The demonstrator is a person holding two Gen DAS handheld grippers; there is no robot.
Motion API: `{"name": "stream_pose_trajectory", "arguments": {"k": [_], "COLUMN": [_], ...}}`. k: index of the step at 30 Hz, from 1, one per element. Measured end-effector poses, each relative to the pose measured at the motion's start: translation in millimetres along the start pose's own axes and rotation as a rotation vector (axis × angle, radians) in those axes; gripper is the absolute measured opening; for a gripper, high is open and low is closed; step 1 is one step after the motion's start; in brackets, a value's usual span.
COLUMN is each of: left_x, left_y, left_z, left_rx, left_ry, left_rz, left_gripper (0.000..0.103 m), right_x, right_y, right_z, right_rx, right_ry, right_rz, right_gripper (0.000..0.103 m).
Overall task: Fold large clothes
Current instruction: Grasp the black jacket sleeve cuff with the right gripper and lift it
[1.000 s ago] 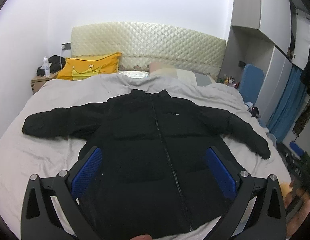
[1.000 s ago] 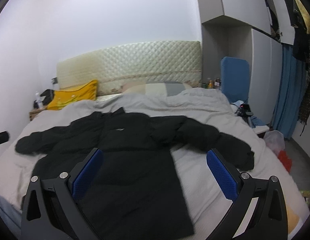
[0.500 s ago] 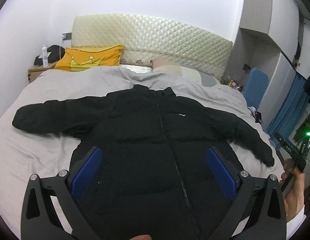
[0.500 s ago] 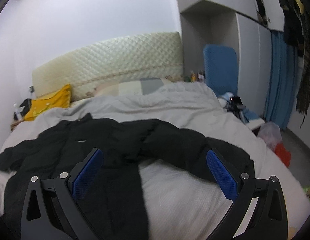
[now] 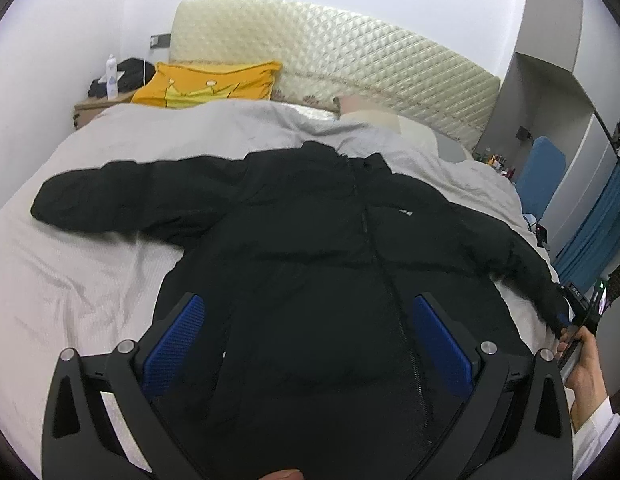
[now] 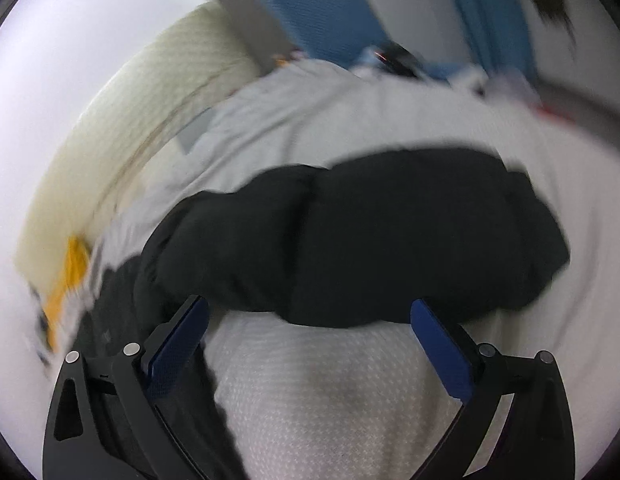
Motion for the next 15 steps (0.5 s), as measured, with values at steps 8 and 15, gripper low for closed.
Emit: {"name": "stream_pose_trajectory", "arguments": {"k": [8, 15], "left_x": [6, 6], "left_y": [-8, -16], "left_z": [16, 26], "left_rx": [0.053, 0.079], "left_ry": [-0.007, 0.006], "left_rz": [-0.034, -0.032], "left_gripper": [0.103, 0.103], "right_x": [-72, -85], "right_y": [-13, 11], "right_z": [10, 2], "right_rx": [0.019, -0.123], "right_ry": [0.024, 0.069], "right_rz": [0.390, 0.482], "right_gripper": [0.097, 0.094]}}
Point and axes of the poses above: each gripper's, at about its wrist camera, not at the fingertips, and z roughly the way its jaws point, x to its left, y to its top, the point moved 6 cm from there along z, roughly the way its jaws point, and after that the axes turned 4 degrees about -x, right-handed, at the moved point
